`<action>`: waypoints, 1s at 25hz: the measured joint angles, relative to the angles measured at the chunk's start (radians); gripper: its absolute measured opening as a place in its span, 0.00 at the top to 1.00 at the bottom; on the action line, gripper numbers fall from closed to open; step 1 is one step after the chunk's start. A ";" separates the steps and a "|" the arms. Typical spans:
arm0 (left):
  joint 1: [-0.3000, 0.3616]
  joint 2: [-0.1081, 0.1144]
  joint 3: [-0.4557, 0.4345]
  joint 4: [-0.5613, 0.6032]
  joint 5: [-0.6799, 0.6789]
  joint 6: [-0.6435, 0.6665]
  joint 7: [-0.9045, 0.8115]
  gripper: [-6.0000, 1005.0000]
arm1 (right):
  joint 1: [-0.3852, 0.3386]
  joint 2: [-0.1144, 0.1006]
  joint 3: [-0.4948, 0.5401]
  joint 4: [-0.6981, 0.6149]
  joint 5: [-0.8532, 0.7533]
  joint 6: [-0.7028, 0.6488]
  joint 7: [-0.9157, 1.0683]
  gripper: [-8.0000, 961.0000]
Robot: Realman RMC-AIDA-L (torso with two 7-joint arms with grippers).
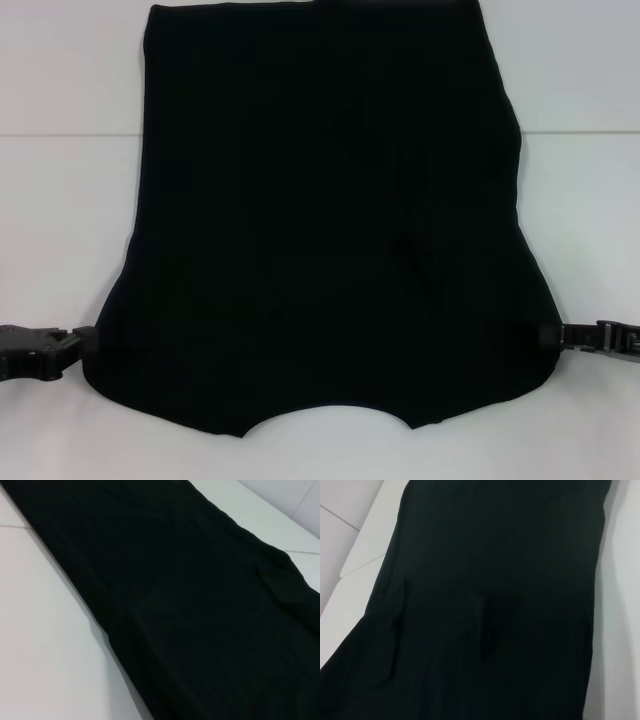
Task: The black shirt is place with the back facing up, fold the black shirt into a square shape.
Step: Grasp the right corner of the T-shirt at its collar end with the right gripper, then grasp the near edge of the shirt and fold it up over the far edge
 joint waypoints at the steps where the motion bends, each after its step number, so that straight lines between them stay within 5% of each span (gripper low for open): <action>1: 0.000 0.000 0.000 0.000 0.000 0.000 0.000 0.98 | -0.002 0.001 0.002 -0.002 0.000 0.000 0.000 0.41; 8: 0.000 0.000 0.001 0.000 -0.004 -0.002 0.000 0.97 | -0.010 0.002 0.002 -0.005 0.001 0.000 -0.009 0.79; 14: 0.005 0.000 -0.007 0.005 -0.008 0.022 -0.027 0.97 | -0.033 -0.005 0.047 -0.005 0.005 -0.036 -0.070 0.92; 25: 0.060 0.016 -0.172 0.015 -0.004 0.218 -0.090 0.95 | -0.186 -0.010 0.251 -0.007 0.003 -0.287 -0.337 0.92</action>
